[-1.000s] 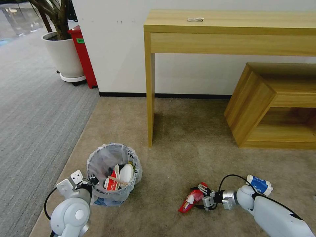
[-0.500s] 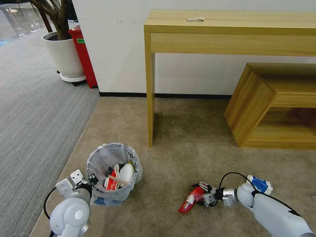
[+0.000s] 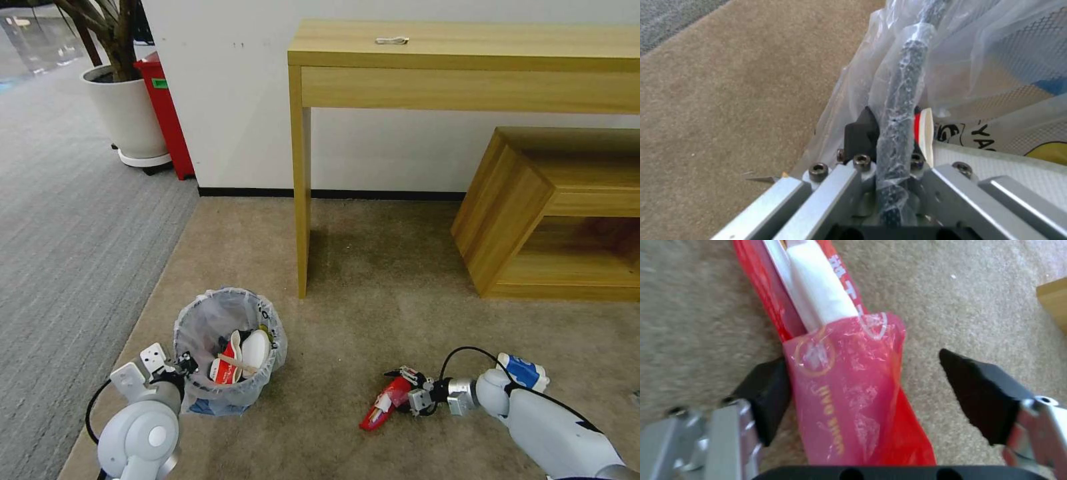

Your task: Pick up the trash bin and place the garbage on the floor into it.

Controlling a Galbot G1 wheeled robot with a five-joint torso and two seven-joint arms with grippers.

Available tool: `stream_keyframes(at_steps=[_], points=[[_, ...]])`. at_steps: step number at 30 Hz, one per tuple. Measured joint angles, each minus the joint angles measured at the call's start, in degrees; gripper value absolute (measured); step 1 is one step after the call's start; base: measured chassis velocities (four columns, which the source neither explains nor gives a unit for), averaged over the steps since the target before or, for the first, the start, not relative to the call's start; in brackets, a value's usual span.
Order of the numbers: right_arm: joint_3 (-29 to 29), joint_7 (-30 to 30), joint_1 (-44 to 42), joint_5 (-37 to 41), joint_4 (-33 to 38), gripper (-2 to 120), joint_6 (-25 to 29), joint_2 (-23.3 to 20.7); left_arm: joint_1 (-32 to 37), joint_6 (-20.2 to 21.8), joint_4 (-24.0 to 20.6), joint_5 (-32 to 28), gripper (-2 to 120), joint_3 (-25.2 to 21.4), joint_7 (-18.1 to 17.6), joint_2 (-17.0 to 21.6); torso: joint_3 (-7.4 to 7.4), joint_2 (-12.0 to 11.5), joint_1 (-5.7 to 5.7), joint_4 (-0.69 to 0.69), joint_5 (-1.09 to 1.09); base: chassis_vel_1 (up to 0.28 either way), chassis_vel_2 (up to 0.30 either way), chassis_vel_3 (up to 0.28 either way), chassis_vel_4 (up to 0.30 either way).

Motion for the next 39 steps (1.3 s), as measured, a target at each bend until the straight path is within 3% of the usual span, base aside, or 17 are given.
stream_keyframes(at_steps=[6,8,11,12,22,39], points=[[-0.23,0.52,0.08,0.0,0.05,58,-0.25,-0.15,0.0,-0.07,-0.04,0.0,0,-0.06,-0.01,0.07,0.01,0.0,0.0,-0.01,-0.01,0.0,0.0,0.0,0.0],[-0.23,0.62,0.05,0.09,0.16,46,-0.31,-0.26,-0.1,-0.1,0.03,0.02,0,-0.04,-0.01,0.07,0.01,-0.01,0.0,0.01,0.01,0.0,0.0,0.0,0.0],[-0.14,0.65,-0.01,0.14,0.34,39,-0.35,-0.38,-0.22,-0.12,0.22,0.06,0,0.04,-0.01,0.01,0.01,-0.01,0.0,0.01,-0.01,0.0,0.0,0.0,0.0],[-0.06,0.68,-0.06,0.25,0.44,30,-0.32,-0.44,-0.27,-0.13,0.3,0.1,0,0.1,-0.01,-0.08,0.01,-0.01,0.0,0.01,-0.03,0.0,0.0,0.0,0.0],[0.79,0.93,-1.2,0.98,1.4,1,0.38,-0.78,-0.16,-0.32,0.29,0.35,0,0.25,0.03,-0.36,0.0,-0.01,0.0,0.0,-0.05,0.0,0.0,0.0,0.0],[4.17,3.6,-6.06,7.57,6.64,0,2.01,-4.0,-0.15,-0.43,0.86,0.79,0,0.51,0.11,-0.56,0.0,-0.01,0.0,-0.02,-0.04,0.0,0.0,0.0,0.0]])
